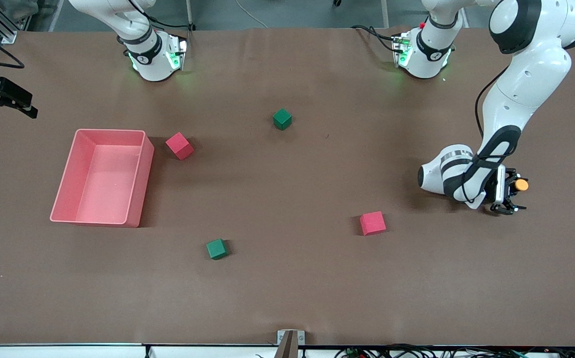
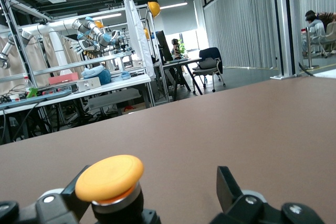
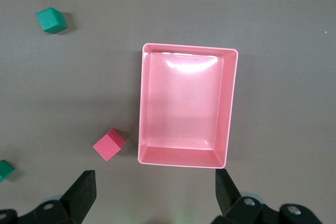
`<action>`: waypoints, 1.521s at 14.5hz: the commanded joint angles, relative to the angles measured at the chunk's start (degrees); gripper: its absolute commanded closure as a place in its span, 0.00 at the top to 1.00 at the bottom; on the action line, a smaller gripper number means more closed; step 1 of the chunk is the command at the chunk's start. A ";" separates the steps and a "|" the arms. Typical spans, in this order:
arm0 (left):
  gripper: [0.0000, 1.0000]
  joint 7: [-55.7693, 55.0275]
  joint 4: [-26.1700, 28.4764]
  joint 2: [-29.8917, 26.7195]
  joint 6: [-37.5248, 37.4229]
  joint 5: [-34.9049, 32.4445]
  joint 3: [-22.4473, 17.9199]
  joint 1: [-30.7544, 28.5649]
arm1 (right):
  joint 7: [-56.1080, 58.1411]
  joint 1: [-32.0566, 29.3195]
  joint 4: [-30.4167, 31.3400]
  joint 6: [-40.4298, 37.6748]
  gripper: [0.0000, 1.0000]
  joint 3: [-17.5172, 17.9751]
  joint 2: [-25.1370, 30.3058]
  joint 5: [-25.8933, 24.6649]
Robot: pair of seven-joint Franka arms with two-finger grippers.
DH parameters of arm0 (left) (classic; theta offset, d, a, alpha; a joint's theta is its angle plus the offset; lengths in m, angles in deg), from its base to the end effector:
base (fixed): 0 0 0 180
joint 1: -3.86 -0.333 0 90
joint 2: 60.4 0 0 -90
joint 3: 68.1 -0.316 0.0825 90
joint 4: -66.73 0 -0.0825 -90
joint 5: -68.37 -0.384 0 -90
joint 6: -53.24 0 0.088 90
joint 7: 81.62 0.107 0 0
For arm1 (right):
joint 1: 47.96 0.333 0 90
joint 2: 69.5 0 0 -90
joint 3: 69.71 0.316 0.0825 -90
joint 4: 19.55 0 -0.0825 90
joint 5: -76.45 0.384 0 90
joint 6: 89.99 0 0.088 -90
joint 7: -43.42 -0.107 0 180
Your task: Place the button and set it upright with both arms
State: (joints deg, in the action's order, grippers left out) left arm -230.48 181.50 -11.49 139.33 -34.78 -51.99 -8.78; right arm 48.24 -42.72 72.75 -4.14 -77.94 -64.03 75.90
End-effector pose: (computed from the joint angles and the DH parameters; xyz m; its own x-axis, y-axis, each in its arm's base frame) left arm 0.5299 0.0707 0.0564 0.2104 0.0375 0.9769 0.9638 -0.1752 -0.2008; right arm 0.5164 -0.0321 0.6500 0.9993 0.0321 -0.0177 0.0320 -0.9995 -0.0056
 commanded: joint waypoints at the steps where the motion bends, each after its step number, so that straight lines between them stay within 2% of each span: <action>1: 1.00 2.34 1.24 -1.10 -0.66 -0.56 0.24 -0.73 | 0.55 -0.41 0.95 -0.15 1.00 0.32 0.94 0.91; 11: 1.00 7.79 3.88 -5.49 -2.24 1.46 0.94 -1.17 | 0.55 -0.41 0.95 0.02 1.00 0.41 0.85 0.91; 18: 1.00 18.50 2.83 -13.04 -1.45 7.96 5.50 -1.69 | 0.55 -0.50 0.95 0.29 1.00 0.41 0.85 0.91; 22: 1.00 26.58 0.11 -16.21 1.09 13.05 7.53 -1.87 | 0.55 -0.58 0.95 0.37 1.00 0.41 0.85 0.91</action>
State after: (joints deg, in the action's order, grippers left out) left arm -208.01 182.17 -25.36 138.10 -24.25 -45.46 -9.82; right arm 48.25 -42.71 72.80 -4.14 -77.85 -64.03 75.90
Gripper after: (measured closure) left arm 0.000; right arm 0.000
